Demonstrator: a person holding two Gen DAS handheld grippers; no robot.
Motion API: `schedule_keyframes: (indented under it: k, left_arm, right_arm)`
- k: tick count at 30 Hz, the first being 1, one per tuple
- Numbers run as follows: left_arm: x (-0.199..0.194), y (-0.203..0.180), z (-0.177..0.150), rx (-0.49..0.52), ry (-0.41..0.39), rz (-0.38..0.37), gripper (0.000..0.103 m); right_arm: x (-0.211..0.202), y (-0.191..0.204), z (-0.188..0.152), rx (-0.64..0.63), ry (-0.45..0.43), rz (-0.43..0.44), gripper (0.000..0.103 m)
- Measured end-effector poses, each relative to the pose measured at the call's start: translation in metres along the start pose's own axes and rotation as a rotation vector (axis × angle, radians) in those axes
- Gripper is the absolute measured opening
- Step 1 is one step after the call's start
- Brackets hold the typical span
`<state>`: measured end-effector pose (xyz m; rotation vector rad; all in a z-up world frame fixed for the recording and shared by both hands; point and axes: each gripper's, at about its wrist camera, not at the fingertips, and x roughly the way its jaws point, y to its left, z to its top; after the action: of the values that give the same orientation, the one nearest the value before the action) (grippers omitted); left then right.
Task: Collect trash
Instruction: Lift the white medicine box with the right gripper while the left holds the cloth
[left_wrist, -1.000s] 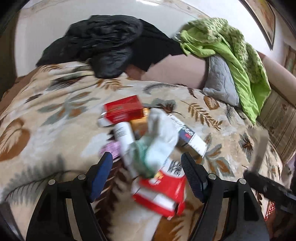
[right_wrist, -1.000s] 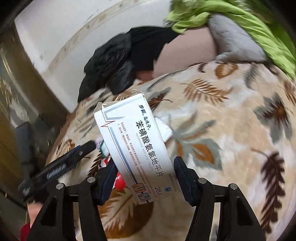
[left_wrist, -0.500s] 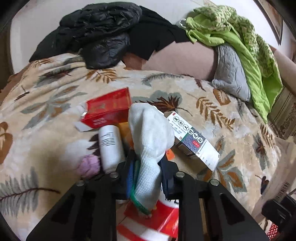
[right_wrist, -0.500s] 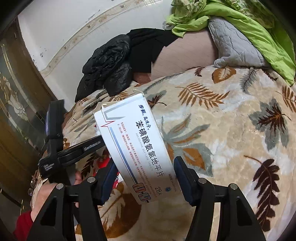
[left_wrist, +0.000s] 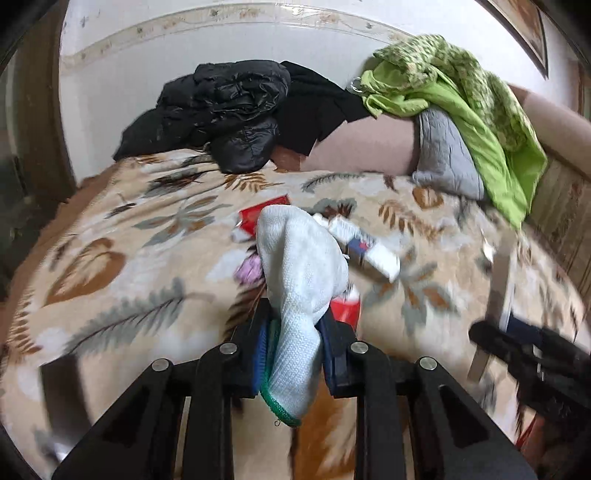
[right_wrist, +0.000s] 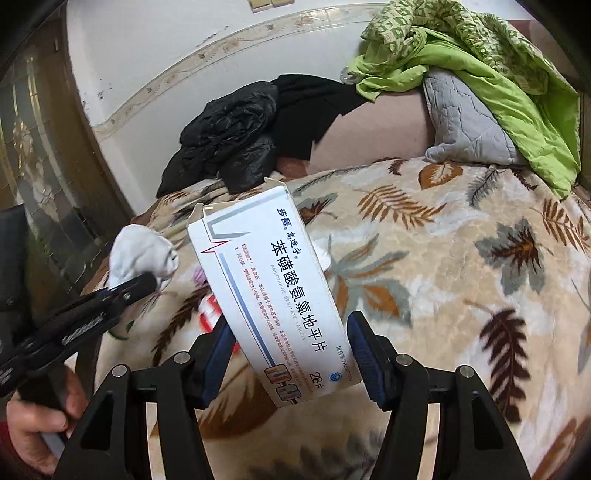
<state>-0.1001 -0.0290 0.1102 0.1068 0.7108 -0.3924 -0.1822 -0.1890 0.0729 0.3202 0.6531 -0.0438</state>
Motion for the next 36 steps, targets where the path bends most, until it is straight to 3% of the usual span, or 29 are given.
schedule_keyframes:
  k: [5, 9, 14, 36]
  left_arm:
    - [-0.042, -0.003, -0.045, 0.022, -0.018, 0.064, 0.024]
    - [-0.050, -0.003, -0.062, 0.002, -0.044, 0.103, 0.024]
    - [-0.043, 0.002, -0.065, 0.004, -0.048, 0.157, 0.024]
    - [-0.035, 0.008, -0.063, 0.035, -0.060, 0.192, 0.024]
  right_arm:
    - [-0.019, 0.011, -0.024, -0.036, 0.010, 0.005, 0.066]
    - [-0.033, 0.017, -0.030, -0.053, -0.024, 0.011, 0.066]
    - [-0.029, 0.024, -0.031, -0.088, -0.026, -0.010, 0.066]
    - [-0.007, 0.032, -0.034, -0.107, 0.017, -0.008, 0.066]
